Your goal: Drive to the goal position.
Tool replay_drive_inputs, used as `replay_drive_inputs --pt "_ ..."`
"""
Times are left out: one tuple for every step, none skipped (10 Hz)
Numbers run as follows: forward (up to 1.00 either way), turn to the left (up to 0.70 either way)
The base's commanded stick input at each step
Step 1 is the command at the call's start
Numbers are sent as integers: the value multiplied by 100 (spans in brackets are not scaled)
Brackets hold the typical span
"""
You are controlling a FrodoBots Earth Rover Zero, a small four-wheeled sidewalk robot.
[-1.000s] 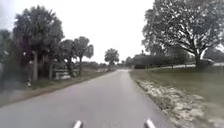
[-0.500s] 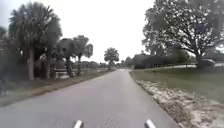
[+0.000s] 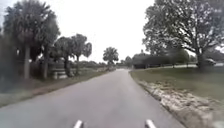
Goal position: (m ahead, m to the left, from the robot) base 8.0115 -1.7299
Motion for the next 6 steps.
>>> replay_drive_inputs --pt "85 0" --pt "85 0" --pt "85 0" --pt "85 0" --pt "85 0" --pt "85 0"
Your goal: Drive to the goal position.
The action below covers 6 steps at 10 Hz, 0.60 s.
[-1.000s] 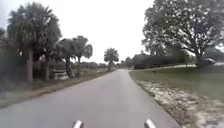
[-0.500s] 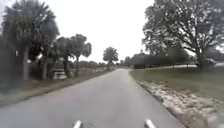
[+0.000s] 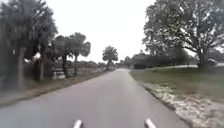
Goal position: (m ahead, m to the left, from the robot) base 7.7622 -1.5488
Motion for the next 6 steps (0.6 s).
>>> replay_drive_inputs --pt "85 0" --pt "85 0" --pt "85 0" --pt "85 0" --pt "85 0" --pt "85 0"
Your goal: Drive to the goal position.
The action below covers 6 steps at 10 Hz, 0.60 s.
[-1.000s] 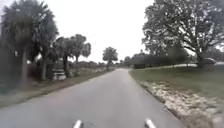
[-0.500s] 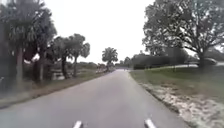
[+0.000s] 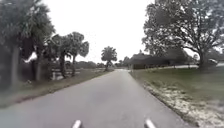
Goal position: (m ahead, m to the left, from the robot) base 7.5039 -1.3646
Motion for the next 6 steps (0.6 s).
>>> replay_drive_inputs --pt "85 -14" --pt "85 -32" --pt "85 -3" --pt "85 0" --pt "85 0" --pt "85 0"
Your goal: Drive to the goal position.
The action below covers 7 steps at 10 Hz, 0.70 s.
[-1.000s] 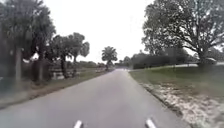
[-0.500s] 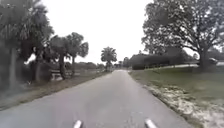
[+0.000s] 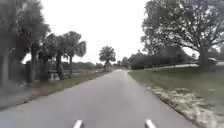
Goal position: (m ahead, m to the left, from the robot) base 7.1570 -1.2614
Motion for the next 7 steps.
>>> replay_drive_inputs --pt "85 0" --pt "85 0" --pt "85 0" --pt "85 0" --pt "85 0" --pt "85 0" --pt "85 0"
